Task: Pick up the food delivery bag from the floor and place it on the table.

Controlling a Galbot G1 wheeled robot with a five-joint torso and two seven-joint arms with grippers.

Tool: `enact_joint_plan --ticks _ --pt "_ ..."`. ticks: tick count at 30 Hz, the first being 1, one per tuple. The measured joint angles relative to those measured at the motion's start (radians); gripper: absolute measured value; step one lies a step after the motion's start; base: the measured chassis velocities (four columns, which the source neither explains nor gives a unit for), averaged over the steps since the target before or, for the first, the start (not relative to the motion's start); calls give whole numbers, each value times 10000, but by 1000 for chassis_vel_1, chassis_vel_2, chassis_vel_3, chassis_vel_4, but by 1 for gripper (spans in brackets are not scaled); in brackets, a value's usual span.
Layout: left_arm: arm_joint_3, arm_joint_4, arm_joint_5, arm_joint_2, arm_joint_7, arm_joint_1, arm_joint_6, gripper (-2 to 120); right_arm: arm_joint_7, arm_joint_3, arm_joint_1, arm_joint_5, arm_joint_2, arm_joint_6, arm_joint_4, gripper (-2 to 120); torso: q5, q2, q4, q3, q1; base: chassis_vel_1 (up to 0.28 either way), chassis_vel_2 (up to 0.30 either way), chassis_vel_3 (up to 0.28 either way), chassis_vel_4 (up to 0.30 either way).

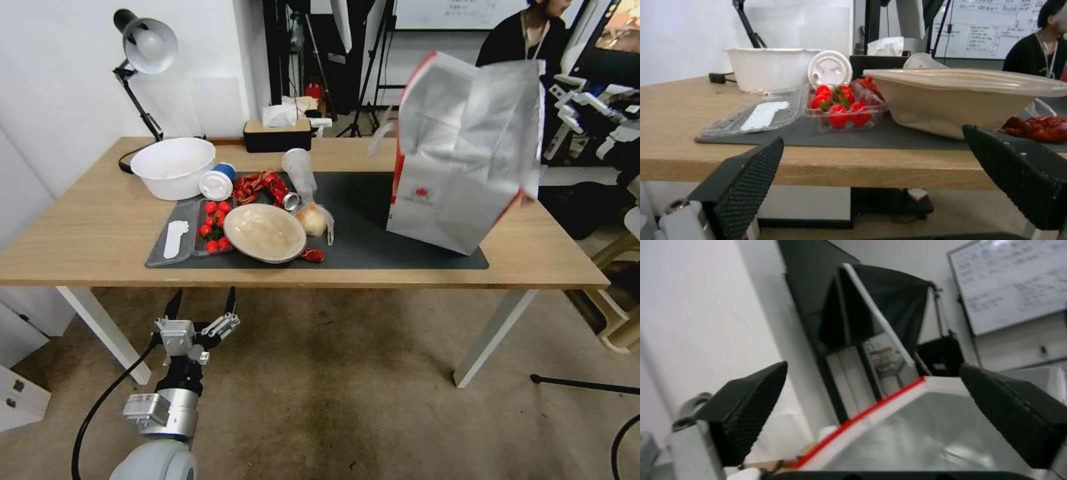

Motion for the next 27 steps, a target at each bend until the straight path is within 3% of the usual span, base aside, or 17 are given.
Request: enact_joint_plan --ticks 3,6,17,22,27 --pt "8 -2 1 0 3 5 -8 100 -760 -1 -232 -31 -6 490 137 100 0 0 0 0 0 0 0 0 0" --pt "3 -13 0 5 4 14 -29 100 -2498 -92 -761 -181 0 1272 369 100 -1 0 0 0 0 0 0 0 0" --pt "-14 -52 0 -3 4 51 -63 100 -5459 -333 -2342 -1328 195 1926 724 100 0 0 0 0 0 0 0 0 0" --pt "-30 -84 -4 -9 -4 66 -68 100 -5706 -505 -2708 -2178 339 1916 838 100 0 0 0 -1 -1 0 0 0 0" --pt "-56 -101 -15 -14 -20 81 -75 100 -4360 -814 -3413 -4121 691 1689 1364 100 -1 0 0 -1 0 0 0 0 0"
